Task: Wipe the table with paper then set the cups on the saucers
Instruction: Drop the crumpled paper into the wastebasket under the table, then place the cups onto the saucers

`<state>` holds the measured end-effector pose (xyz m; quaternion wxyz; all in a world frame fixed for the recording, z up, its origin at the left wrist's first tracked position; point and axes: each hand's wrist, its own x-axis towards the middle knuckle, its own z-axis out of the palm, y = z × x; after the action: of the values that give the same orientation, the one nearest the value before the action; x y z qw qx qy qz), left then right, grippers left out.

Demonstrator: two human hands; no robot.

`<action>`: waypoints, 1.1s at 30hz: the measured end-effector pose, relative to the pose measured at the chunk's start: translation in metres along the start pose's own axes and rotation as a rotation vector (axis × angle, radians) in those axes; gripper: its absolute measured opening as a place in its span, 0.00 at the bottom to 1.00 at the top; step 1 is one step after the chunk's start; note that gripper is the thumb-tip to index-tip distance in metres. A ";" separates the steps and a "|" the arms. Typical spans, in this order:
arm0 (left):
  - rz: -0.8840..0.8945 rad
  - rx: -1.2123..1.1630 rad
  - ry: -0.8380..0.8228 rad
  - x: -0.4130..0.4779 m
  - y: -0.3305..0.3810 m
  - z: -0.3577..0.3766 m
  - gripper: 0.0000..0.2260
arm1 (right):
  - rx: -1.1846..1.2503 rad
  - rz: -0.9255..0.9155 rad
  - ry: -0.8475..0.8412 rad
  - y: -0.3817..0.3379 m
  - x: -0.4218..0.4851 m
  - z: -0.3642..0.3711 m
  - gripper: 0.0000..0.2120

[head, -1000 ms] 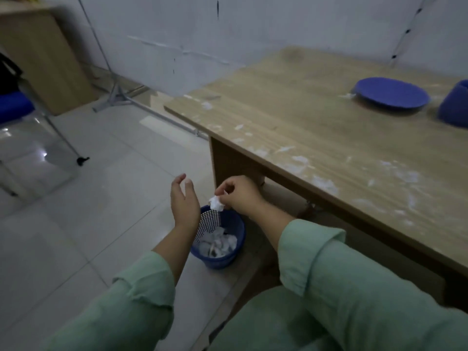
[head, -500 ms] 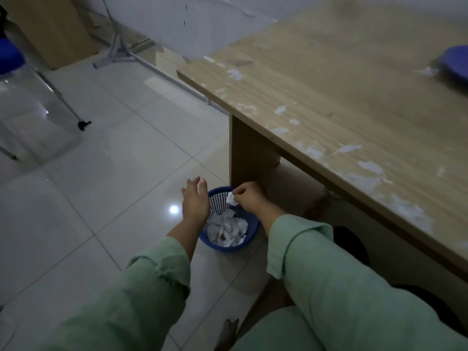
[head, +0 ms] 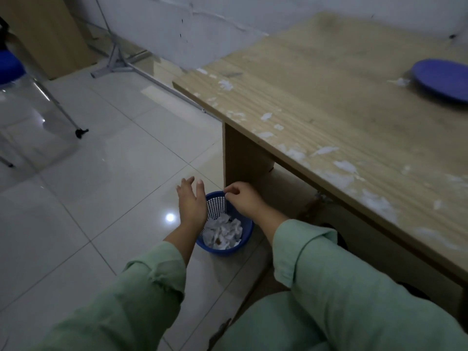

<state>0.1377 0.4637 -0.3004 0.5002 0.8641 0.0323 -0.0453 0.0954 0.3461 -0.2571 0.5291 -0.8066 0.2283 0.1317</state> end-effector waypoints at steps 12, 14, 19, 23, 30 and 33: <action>0.353 -0.325 0.208 -0.054 0.113 -0.040 0.17 | -0.050 -0.555 0.327 -0.058 -0.105 -0.051 0.11; 0.415 -0.378 0.202 -0.062 0.138 -0.040 0.17 | -0.011 -0.631 0.410 -0.068 -0.127 -0.069 0.11; 0.582 -0.421 0.069 -0.082 0.204 -0.014 0.17 | 0.096 -0.677 0.634 -0.078 -0.166 -0.134 0.09; 0.679 -0.399 -0.066 -0.105 0.247 0.029 0.17 | 0.179 -0.556 0.788 -0.059 -0.178 -0.192 0.09; 0.659 -0.363 -0.369 -0.142 0.295 0.122 0.18 | 0.303 -0.311 1.010 0.001 -0.191 -0.276 0.09; 0.557 -0.326 -0.428 -0.147 0.304 0.159 0.19 | 0.403 -0.214 1.086 0.028 -0.194 -0.309 0.10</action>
<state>0.0155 0.1736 -0.1012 0.6195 0.7201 -0.3018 -0.0813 -0.0948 0.0985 -0.0655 0.4898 -0.6605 0.4045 -0.4003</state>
